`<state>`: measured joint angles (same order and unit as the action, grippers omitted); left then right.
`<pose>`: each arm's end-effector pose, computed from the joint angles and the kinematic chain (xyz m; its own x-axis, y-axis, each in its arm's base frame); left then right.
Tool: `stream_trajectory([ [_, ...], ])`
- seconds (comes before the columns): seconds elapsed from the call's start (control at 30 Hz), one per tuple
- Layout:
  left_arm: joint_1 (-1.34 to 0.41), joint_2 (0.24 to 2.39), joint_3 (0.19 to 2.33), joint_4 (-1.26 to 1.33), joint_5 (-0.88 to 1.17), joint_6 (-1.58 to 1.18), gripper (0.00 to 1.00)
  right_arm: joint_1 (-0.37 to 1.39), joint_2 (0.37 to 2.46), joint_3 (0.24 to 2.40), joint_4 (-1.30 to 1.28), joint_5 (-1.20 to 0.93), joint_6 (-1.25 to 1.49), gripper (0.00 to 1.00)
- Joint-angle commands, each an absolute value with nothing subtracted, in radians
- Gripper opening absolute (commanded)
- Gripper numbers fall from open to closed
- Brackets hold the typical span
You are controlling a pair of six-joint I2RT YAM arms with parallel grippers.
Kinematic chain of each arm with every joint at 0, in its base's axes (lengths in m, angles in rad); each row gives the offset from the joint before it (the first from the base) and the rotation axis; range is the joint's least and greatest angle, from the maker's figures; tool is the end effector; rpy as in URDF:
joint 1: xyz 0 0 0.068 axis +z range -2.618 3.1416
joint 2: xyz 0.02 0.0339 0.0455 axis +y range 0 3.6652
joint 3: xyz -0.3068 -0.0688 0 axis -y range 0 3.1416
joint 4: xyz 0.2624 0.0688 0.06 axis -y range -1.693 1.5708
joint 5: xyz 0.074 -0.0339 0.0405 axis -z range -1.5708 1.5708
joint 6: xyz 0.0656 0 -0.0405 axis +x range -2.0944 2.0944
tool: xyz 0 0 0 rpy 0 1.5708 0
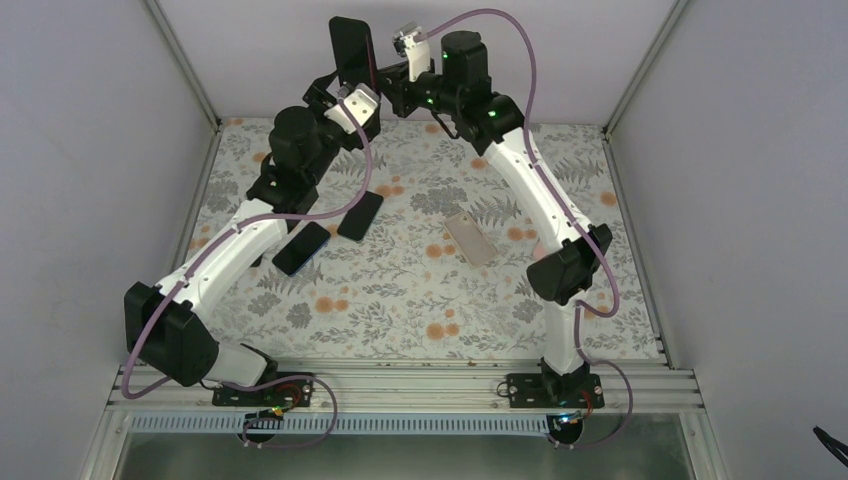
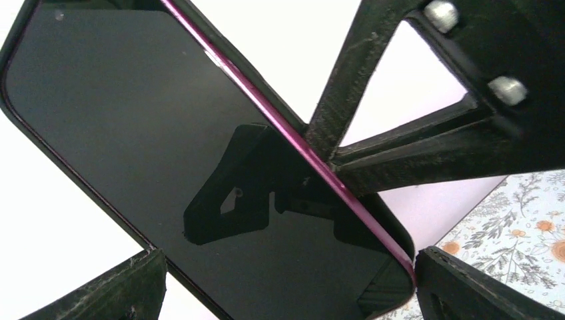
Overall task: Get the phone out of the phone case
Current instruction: Remove the phone case from the phone.
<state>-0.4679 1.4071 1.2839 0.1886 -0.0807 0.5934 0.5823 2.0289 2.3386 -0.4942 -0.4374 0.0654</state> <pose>0.3388 -0.1653 0.4526 0.2596 0.4933 -0.8302 0.2806 0.7841 0.5536 0.4177 0.3083 0.5013 -0.2082 -0.0662 -0.9758 -0.8341 0.5330 0.1418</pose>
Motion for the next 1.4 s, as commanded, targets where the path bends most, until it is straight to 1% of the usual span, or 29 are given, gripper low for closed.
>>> stream_trajectory([
  [0.0, -0.469, 1.412, 1.279, 0.229, -0.122, 0.607, 0.91, 0.593, 1.980, 2.364, -0.410, -0.471, 0.105, 0.03],
  [0.07, -0.469, 1.413, 1.270, 0.242, -0.131, 0.606, 0.91, 0.598, 1.976, 2.363, -0.408, -0.473, 0.107, 0.03],
  [0.17, -0.469, 1.414, 1.255, 0.282, -0.175, 0.620, 0.88, 0.603, 1.970, 2.357, -0.409, -0.471, 0.107, 0.03],
  [0.3, -0.472, 1.426, 1.264, 0.280, -0.177, 0.640, 0.88, 0.604, 1.966, 2.352, -0.400, -0.487, 0.124, 0.03],
  [0.4, -0.481, 1.442, 1.267, 0.318, -0.239, 0.661, 0.86, 0.614, 1.967, 2.355, -0.399, -0.488, 0.125, 0.03],
  [0.47, -0.485, 1.446, 1.257, 0.358, -0.285, 0.674, 0.82, 0.618, 1.965, 2.354, -0.401, -0.484, 0.123, 0.03],
  [0.53, -0.486, 1.442, 1.239, 0.414, -0.338, 0.683, 0.76, 0.620, 1.964, 2.350, -0.403, -0.480, 0.122, 0.03],
  [0.57, -0.486, 1.439, 1.225, 0.450, -0.368, 0.692, 0.74, 0.620, 1.962, 2.345, -0.403, -0.479, 0.121, 0.03],
  [0.63, -0.486, 1.426, 1.184, 0.566, -0.426, 0.731, 0.73, 0.620, 1.960, 2.336, -0.402, -0.481, 0.124, 0.03],
  [0.7, -0.481, 1.415, 1.134, 0.737, -0.488, 0.792, 0.70, 0.620, 1.960, 2.326, -0.401, -0.491, 0.128, 0.03],
  [0.8, -0.466, 1.406, 1.101, 0.889, -0.526, 0.846, 0.66, 0.620, 1.957, 2.306, -0.396, -0.510, 0.135, 0.03],
  [0.87, -0.462, 1.402, 1.086, 0.953, -0.532, 0.861, 0.62, 0.621, 1.958, 2.295, -0.394, -0.526, 0.137, 0.03],
  [0.93, -0.464, 1.407, 1.068, 1.036, -0.524, 0.890, 0.61, 0.625, 1.962, 2.282, -0.394, -0.539, 0.139, 0.03],
  [1.0, -0.476, 1.422, 1.060, 1.118, -0.522, 0.927, 0.58, 0.636, 1.969, 2.265, -0.391, -0.540, 0.138, 0.03],
  [1.13, -0.521, 1.464, 1.064, 1.282, -0.513, 1.037, 0.58, 0.665, 1.999, 2.256, -0.392, -0.533, 0.142, 0.03],
  [1.37, -0.584, 1.526, 1.070, 1.446, -0.467, 1.192, 0.57, 0.707, 2.047, 2.249, -0.400, -0.547, 0.150, 0.03],
])
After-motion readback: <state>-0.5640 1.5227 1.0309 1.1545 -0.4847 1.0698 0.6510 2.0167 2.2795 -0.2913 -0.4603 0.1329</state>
